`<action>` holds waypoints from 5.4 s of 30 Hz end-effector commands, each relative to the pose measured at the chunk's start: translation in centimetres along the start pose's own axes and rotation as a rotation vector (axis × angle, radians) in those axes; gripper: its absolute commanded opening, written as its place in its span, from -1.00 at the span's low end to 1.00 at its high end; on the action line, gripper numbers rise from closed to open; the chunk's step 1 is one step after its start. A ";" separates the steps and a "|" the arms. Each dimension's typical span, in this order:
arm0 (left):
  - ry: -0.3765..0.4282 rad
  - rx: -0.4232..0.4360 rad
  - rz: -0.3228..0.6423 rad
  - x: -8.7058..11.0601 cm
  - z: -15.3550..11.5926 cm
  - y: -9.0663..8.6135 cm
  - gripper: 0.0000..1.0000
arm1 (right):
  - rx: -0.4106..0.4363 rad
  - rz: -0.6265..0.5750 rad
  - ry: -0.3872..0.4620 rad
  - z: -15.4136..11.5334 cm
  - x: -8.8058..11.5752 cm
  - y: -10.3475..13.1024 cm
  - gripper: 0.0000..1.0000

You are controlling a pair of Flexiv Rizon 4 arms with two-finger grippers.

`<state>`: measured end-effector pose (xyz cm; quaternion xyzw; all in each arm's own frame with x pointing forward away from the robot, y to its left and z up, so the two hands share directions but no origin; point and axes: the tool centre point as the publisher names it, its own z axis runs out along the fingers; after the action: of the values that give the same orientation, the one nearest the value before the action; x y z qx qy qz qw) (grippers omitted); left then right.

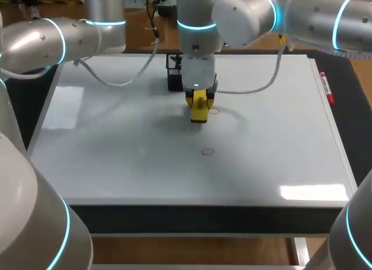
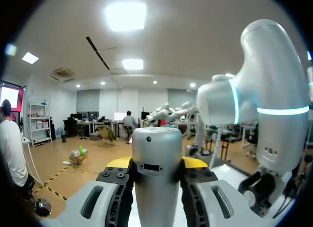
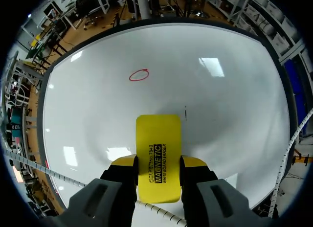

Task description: Pick up the inspection probe, press it on each red-marked spot on the whiteboard one by one, put down the probe, pick up the eraser, and wipe off all the red marks.

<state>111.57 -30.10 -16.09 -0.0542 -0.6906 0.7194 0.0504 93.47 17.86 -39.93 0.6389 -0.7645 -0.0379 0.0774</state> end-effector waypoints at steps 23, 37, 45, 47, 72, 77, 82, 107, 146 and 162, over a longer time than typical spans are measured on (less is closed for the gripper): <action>0.003 -0.003 -0.002 -0.1 0.0 -0.2 -1.00 | 0.011 -0.058 -0.041 1.6 0.5 -1.1 -1.00; 0.003 -0.003 -0.002 -0.1 0.0 -0.2 -1.00 | -0.010 -0.047 -0.059 2.8 1.2 -1.4 -1.00; 0.003 -0.003 -0.002 -0.1 0.0 -0.2 -1.00 | -0.022 0.006 -0.077 3.4 3.4 -1.4 -1.00; 0.003 -0.003 -0.002 -0.1 0.0 -0.2 -1.00 | -0.023 0.022 -0.076 3.4 4.1 -1.3 -1.00; 0.003 -0.003 -0.002 -0.1 0.0 -0.2 -1.00 | 0.039 0.135 -0.073 -0.2 10.7 0.8 -1.00; 0.003 -0.003 -0.002 -0.1 0.0 -0.2 -1.00 | 0.058 0.145 -0.056 -1.3 12.4 1.0 -1.00; 0.003 -0.003 -0.002 -0.1 0.0 -0.2 -1.00 | 0.065 0.180 -0.042 -1.9 14.6 1.4 -1.00; 0.003 -0.003 -0.002 -0.1 0.0 -0.2 -1.00 | 0.055 0.453 -0.076 -1.0 26.8 3.9 -1.00; 0.009 -0.005 0.015 0.9 0.0 -0.3 -1.00 | 0.051 0.460 -0.077 -0.7 28.1 3.8 -1.00; -0.049 -0.003 0.062 8.5 -1.2 -2.7 -1.00 | 0.051 0.460 -0.077 -0.7 28.1 3.8 -1.00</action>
<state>106.83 -28.55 -14.49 -0.0990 -0.6760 0.7282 0.0537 85.08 -8.89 -36.71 0.4466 -0.8935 -0.0253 0.0388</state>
